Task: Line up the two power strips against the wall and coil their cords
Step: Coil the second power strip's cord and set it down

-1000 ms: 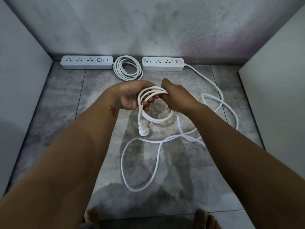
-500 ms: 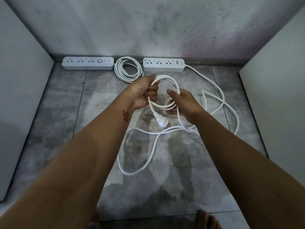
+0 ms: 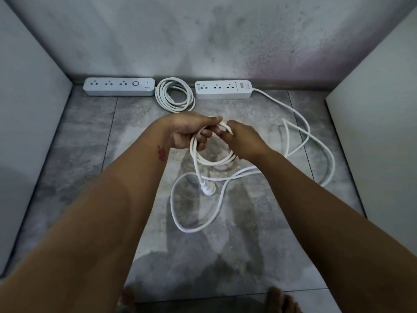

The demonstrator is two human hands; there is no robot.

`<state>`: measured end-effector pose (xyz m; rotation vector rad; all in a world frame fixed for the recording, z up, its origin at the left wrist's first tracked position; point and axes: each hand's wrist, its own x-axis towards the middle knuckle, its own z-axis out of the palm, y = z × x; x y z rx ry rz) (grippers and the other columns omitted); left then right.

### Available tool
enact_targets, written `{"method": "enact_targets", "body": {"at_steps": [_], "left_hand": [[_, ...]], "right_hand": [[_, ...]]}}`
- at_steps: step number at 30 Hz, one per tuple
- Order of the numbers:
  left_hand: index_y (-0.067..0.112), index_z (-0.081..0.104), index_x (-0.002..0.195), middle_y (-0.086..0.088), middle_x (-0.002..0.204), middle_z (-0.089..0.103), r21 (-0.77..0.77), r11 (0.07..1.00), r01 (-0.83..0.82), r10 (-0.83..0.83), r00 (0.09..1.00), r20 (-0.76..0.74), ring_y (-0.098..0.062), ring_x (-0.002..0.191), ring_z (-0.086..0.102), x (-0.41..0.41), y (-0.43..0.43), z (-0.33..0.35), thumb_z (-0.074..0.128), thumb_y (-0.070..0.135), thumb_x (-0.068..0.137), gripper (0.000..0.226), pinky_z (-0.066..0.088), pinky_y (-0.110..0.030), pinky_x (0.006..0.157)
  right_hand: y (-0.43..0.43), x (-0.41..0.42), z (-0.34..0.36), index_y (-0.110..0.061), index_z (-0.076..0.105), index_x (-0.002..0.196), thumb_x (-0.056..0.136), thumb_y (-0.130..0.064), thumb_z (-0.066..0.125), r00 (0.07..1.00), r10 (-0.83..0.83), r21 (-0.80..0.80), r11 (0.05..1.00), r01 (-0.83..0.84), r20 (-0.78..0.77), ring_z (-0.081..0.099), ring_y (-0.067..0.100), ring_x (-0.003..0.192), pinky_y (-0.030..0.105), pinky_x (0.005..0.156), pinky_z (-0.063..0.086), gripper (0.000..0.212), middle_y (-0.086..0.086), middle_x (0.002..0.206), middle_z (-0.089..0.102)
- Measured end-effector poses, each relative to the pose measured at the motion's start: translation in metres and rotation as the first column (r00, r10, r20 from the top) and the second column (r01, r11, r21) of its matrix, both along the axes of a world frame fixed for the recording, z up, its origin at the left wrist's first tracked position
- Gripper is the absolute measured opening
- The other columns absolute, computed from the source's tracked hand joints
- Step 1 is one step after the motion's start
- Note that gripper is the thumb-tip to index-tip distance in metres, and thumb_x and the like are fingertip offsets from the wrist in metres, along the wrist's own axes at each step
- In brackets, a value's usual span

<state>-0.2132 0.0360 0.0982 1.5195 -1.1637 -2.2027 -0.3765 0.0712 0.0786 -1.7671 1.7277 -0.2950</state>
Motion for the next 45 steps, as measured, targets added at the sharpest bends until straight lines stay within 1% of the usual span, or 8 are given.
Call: {"method": "enact_targets", "body": {"at_steps": [4,8,14,25,34,36,41,45], "left_hand": [[0.018,0.039,0.066,0.009,0.04,0.024,0.112,0.978,-0.175,0.195,0.959,-0.208,-0.003,0.029,0.019,0.003,-0.006,-0.005,0.044,0.039,0.101,0.042,0.018,-0.014,0.032],[0.02,0.033,0.063,0.008,0.039,0.022,0.176,0.907,-0.384,0.422,0.841,-0.339,-0.004,0.027,0.017,0.005,-0.01,-0.005,0.041,0.04,0.102,0.045,0.013,-0.016,0.029],[0.02,0.034,0.063,0.008,0.039,0.023,0.183,0.859,-0.478,0.509,0.765,-0.394,-0.004,0.027,0.017,-0.002,-0.009,-0.006,0.041,0.04,0.102,0.044,0.012,-0.015,0.029],[0.019,0.034,0.063,0.007,0.038,0.024,0.19,0.79,-0.583,0.605,0.692,-0.395,-0.005,0.027,0.015,-0.014,-0.014,-0.004,0.04,0.041,0.103,0.046,0.014,-0.016,0.029],[0.019,0.037,0.064,0.008,0.039,0.023,0.158,0.859,-0.487,0.507,0.768,-0.392,-0.005,0.028,0.016,-0.017,-0.011,0.004,0.039,0.04,0.103,0.045,0.016,-0.015,0.031],[0.018,0.037,0.065,0.007,0.038,0.024,0.17,0.858,-0.485,0.509,0.753,-0.418,-0.006,0.028,0.017,-0.017,-0.009,0.002,0.038,0.04,0.104,0.045,0.018,-0.016,0.032],[0.017,0.037,0.062,0.004,0.038,0.025,0.307,0.788,-0.533,0.607,0.593,-0.529,-0.009,0.028,0.02,-0.023,0.0,-0.012,0.035,0.044,0.104,0.049,0.022,-0.019,0.036],[0.016,0.036,0.064,0.002,0.038,0.025,0.365,0.737,-0.569,0.659,0.486,-0.574,-0.012,0.031,0.026,-0.036,0.015,-0.016,0.032,0.047,0.103,0.05,0.038,-0.019,0.041]], "right_hand": [[0.003,-0.009,0.001,-0.012,0.055,0.097,0.088,-0.048,0.065,0.906,-0.19,0.18,0.975,0.129,0.378,0.07,0.028,0.061,0.034,0.055,0.055,0.038,0.013,0.08,0.07],[0.004,-0.019,-0.001,-0.01,0.06,0.098,0.087,-0.064,0.054,0.849,-0.298,0.249,0.947,0.205,0.435,0.073,0.027,0.076,0.042,0.08,0.058,0.056,0.009,0.088,0.073],[0.014,-0.006,-0.007,-0.017,0.046,0.084,0.094,-0.049,0.05,0.932,-0.324,-0.512,0.78,0.359,0.161,0.051,0.02,0.077,0.038,0.071,0.043,0.034,-0.001,0.083,0.052],[0.059,0.008,-0.021,-0.014,0.059,0.099,0.095,-0.03,0.055,0.842,-0.252,0.308,0.945,0.108,0.477,0.046,0.021,0.038,0.022,0.039,0.036,0.017,0.013,0.054,0.059],[0.051,-0.001,-0.011,-0.023,0.055,0.086,0.083,-0.019,0.056,0.847,-0.363,0.163,0.932,0.324,0.388,0.067,0.025,0.052,0.036,0.052,0.055,0.005,0.007,0.072,0.074],[0.047,0.0,-0.008,-0.024,0.059,0.086,0.086,-0.013,0.049,0.732,-0.467,0.21,0.883,0.42,0.496,0.071,0.028,0.061,0.042,0.06,0.059,0.015,0.014,0.093,0.073],[0.039,0.004,0.011,-0.012,0.052,0.127,0.094,-0.037,0.055,0.135,-0.672,0.614,0.727,0.306,0.728,0.067,0.037,0.103,0.054,0.081,0.057,0.042,0.013,0.114,0.06],[0.029,0.021,0.014,-0.016,0.035,0.138,0.092,-0.031,0.064,0.115,-0.626,0.558,0.752,0.352,0.771,0.067,0.034,0.105,0.054,0.084,0.057,0.057,0.013,0.116,0.06]]}}
